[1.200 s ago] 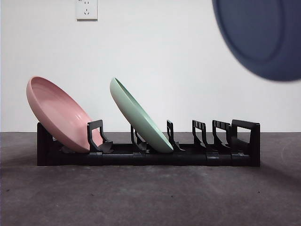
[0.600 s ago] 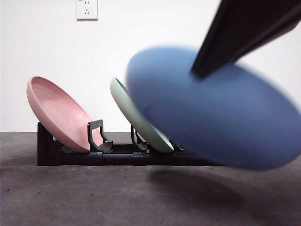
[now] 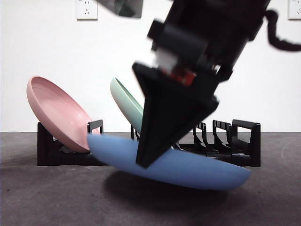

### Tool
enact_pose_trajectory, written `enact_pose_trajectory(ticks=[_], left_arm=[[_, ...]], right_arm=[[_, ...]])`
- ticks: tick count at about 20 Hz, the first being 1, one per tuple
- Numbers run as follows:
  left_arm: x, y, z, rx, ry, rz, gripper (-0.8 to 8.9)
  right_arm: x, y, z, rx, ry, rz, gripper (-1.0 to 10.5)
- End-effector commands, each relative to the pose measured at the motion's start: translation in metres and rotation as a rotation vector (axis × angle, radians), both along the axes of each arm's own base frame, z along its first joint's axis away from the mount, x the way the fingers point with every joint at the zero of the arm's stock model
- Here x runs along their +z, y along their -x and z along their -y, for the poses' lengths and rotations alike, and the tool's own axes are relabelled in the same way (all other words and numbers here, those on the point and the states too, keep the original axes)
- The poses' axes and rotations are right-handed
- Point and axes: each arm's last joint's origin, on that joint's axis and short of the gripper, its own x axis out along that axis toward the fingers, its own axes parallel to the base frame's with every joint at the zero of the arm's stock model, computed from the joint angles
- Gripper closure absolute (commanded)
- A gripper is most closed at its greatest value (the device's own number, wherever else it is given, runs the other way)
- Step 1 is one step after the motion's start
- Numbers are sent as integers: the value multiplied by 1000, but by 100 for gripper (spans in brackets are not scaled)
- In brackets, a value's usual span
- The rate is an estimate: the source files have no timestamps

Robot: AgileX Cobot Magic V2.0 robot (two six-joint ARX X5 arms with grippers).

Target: Place the plate

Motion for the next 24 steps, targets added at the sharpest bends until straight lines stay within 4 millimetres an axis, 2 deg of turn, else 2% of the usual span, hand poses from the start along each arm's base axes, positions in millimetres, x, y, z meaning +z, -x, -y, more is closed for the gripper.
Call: enact_pose_trajectory(ticks=[1, 5, 7, 9, 13, 15, 17, 19, 22, 24], left_arm=[[7, 0, 0, -12, -6, 34, 533], [7, 0, 0, -12, -6, 33, 533], [7, 0, 0, -13, -6, 34, 533], [7, 0, 0, -15, -8, 35, 533], [7, 0, 0, -36, -30, 52, 533], [8, -1, 0, -34, -29, 60, 532], [7, -3, 0, -17, -11, 45, 518], [5, -9, 1, -2, 4, 13, 460], [0, -23, 2, 8, 12, -20, 454], [-2, -36, 2, 10, 17, -19, 455]], right_arm=[[-7, -1, -11, 45, 23, 23, 935], [-22, -5, -20, 51, 40, 13, 914], [-23, -6, -21, 47, 30, 12, 849], [-19, -7, -23, 11, 5, -9, 830], [21, -7, -30, -20, -82, -134, 795], [46, -9, -26, -59, -85, -110, 795], [67, -19, -11, -156, -88, -46, 795], [84, -36, 13, -258, -148, -4, 795], [106, -62, 63, -454, -234, 57, 795], [113, -68, 101, -573, -279, 79, 795]])
